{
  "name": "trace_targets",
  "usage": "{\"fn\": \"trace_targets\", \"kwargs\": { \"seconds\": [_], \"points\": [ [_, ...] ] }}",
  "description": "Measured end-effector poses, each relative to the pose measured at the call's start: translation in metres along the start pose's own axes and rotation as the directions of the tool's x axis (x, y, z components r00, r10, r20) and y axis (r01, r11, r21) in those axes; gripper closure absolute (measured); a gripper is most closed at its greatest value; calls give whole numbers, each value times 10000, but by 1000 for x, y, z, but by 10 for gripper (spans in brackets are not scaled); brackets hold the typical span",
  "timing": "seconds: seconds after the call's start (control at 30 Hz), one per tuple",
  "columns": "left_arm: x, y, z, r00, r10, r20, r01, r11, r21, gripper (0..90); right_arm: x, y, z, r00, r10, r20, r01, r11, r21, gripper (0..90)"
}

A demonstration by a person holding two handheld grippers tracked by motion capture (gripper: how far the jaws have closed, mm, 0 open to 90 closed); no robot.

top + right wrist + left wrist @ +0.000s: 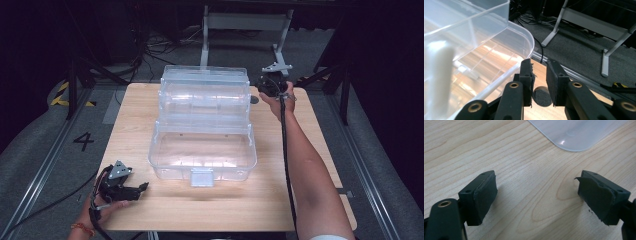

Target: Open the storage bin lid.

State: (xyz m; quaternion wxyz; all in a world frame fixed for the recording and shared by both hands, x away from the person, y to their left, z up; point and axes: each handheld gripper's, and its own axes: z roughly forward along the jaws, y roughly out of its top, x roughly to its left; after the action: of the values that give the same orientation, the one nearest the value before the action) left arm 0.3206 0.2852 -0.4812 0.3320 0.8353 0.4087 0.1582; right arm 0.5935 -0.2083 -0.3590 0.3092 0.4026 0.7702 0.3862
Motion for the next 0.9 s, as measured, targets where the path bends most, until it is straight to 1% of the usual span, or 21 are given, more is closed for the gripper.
{"fn": "trace_targets", "kwargs": {
  "seconds": [0.03,0.07,0.1,0.17,0.23,0.27,0.3,0.33,0.37,0.47,0.53,0.57,0.6,0.63,0.77,0.8,0.83,0.87,0.9],
  "points": [
    [0,0,0,10000,5,35,-5,10000,-20,159,4,-2,-6,9999,-109,-27,109,9999,7,753],
    [0,0,0,10000,5,35,-5,10000,-20,158,4,-2,-6,9999,-109,-27,109,9999,7,753],
    [0,0,0,10000,18,34,-19,10000,12,158,5,-2,-9,9997,-235,-48,235,9997,-7,753],
    [0,0,0,10000,19,-9,-19,10000,38,159,9,-4,-20,9994,-338,-92,338,9994,-53,753],
    [0,0,0,10000,21,-11,-21,10000,5,161,10,-5,-25,9987,-494,-80,494,9988,-42,751],
    [0,0,0,10000,21,-11,-21,10000,5,161,10,-5,-25,9987,-494,-80,494,9988,-42,751],
    [0,0,0,9999,105,-25,-105,9999,13,161,11,-5,-27,9987,-500,-97,500,9988,-7,748],
    [0,0,0,10000,46,-15,-46,10000,6,161,12,-6,-33,9980,-619,-134,618,9980,-98,748],
    [0,0,0,9999,103,-22,-103,9999,13,161,13,-6,-36,9980,-614,-144,612,9980,-139,748],
    [0,0,0,9999,110,-22,-110,9999,18,161,14,-7,-40,9978,-618,-238,614,9980,-171,743],
    [0,0,0,10000,57,-4,-57,10000,-11,161,15,-9,-44,9969,-748,-259,744,9971,-159,737],
    [0,0,0,9999,108,-8,-108,9999,-8,161,16,-10,-45,9964,-792,-287,788,9968,-148,734],
    [0,0,0,10000,49,-14,-49,10000,4,161,16,-11,-47,9965,-787,-296,783,9968,-127,733],
    [0,0,0,9999,101,-12,-101,9999,-7,161,17,-12,-48,9956,-874,-333,870,9961,-119,729],
    [0,0,0,9999,109,-20,-109,9999,12,161,18,-18,-55,9944,-967,-423,965,9953,-80,719],
    [0,0,0,10000,47,-6,-47,10000,-2,161,18,-20,-57,9942,-980,-445,979,9952,-44,714],
    [0,0,0,9999,115,-22,-115,9999,16,161,17,-22,-58,9939,-989,-485,988,9951,-37,710],
    [0,0,0,10000,46,-14,-46,10000,7,161,17,-23,-60,9939,-976,-517,976,9952,-39,708],
    [0,0,0,9999,116,-27,-116,9999,15,161,17,-26,-63,9936,-977,-560,976,9952,-39,708]
  ]
}}
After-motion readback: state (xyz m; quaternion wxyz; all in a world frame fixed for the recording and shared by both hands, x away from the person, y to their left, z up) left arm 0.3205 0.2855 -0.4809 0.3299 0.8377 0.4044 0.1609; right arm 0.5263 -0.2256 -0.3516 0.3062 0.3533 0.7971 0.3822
